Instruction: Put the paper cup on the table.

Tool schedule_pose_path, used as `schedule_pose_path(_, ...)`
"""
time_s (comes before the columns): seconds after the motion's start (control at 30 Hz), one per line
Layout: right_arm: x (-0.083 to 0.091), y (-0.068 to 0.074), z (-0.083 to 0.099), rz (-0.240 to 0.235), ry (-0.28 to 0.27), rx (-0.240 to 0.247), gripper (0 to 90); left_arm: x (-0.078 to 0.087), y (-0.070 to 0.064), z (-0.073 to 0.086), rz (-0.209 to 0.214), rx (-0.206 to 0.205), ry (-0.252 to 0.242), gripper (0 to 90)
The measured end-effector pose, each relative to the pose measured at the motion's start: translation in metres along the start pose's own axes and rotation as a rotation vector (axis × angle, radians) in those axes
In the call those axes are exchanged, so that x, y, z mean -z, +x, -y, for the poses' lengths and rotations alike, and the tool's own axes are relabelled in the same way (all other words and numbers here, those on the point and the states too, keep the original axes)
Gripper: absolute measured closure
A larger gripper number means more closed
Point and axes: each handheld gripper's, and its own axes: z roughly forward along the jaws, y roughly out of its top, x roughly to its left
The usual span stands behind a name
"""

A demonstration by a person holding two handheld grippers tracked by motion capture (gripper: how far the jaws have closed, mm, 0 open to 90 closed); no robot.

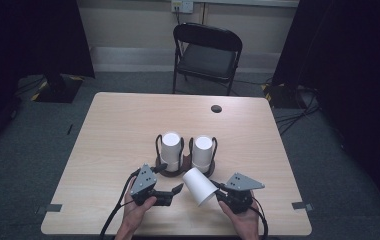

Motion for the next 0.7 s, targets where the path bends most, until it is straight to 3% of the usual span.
schedule_pose_path(0.17,-0.001,-0.005,-0.003,-0.011,0.051,-0.019,85.6,-0.002,-0.005,0.001,-0.022,-0.038,0.029,16.3)
schedule_pose_path(0.23,-0.001,-0.006,-0.004,-0.005,0.068,-0.024,85.6,-0.002,-0.005,0.000,-0.015,-0.034,0.028,16.2)
schedule_pose_path(0.3,-0.002,-0.009,-0.008,-0.017,0.105,-0.047,85.6,-0.001,-0.006,0.000,0.014,-0.029,0.014,15.9)
schedule_pose_path(0.43,-0.001,-0.014,-0.013,-0.032,0.116,-0.058,85.4,-0.005,-0.008,0.003,0.028,-0.039,0.036,16.1)
schedule_pose_path(0.5,0.000,-0.016,-0.015,-0.040,0.122,-0.070,85.4,-0.006,-0.011,0.004,0.063,-0.023,0.043,16.0)
schedule_pose_path(0.7,0.003,-0.020,-0.020,-0.063,0.188,-0.075,85.4,-0.008,-0.018,0.003,0.037,-0.085,0.067,16.3)
